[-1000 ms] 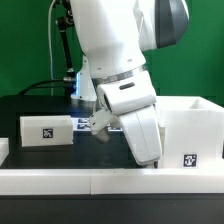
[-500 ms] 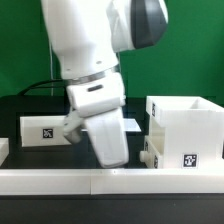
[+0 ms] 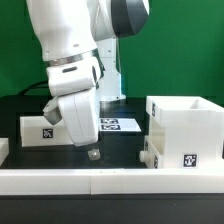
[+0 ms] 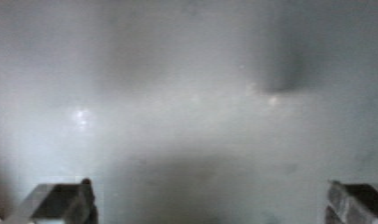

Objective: Assemble drawer

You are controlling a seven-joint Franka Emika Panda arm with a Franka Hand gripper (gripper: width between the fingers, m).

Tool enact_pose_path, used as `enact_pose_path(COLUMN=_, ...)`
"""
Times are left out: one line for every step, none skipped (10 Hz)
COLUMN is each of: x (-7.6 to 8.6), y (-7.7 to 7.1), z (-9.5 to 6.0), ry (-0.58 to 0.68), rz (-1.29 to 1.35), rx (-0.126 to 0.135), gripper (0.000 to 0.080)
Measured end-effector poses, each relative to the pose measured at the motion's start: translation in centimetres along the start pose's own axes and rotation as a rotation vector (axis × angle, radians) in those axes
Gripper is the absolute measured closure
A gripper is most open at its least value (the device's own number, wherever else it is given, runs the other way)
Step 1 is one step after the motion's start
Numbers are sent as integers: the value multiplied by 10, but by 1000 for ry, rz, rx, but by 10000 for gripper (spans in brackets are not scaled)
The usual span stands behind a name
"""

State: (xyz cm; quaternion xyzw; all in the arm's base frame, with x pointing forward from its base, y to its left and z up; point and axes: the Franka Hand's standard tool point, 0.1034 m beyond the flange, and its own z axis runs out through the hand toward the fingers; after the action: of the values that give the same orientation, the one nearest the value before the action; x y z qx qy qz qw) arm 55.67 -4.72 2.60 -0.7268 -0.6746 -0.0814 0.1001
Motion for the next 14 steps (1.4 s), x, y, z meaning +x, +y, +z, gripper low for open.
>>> enact_pose_path(x=0, y=0, z=0, ry=0, rz=0, rx=0, gripper=151)
enact_pose_path(x=-2, y=-1, z=0, ry=-1, rz=3, rx=-2, gripper=151)
enact_pose_path(x=-3, y=-2, z=-1, ry=-1, rz=5, rx=-1, gripper=151)
enact_pose_path(x=-2, y=-2, z=-2, ry=-3, rz=12, rx=-2, gripper=151)
enact_pose_path(x=-2, y=-6, z=-7, ry=-9, rz=21, rx=-4, gripper=151)
enact_pose_path(x=-2, y=-10, z=-11, ry=-15, rz=22, rx=-4, gripper=151)
enact_pose_path(x=-4, y=-15, z=-16, ry=-21, rz=26, rx=-4, gripper=151)
enact_pose_path(x=-6, y=-17, z=-18, ry=-23, rz=28, rx=-3, gripper=151)
enact_pose_path(x=-6, y=-17, z=-16, ry=-21, rz=43, rx=0, gripper=151)
enact_pose_path(x=-6, y=-18, z=-16, ry=-21, rz=54, rx=0, gripper=151)
enact_pose_path(x=-6, y=-18, z=-16, ry=-21, rz=67, rx=0, gripper=151)
enact_pose_path(x=-6, y=-18, z=-15, ry=-20, rz=113, rx=1, gripper=151)
enact_pose_path(x=-6, y=-18, z=-15, ry=-19, rz=186, rx=0, gripper=151)
enact_pose_path(x=-6, y=-18, z=-15, ry=-19, rz=225, rx=0, gripper=151)
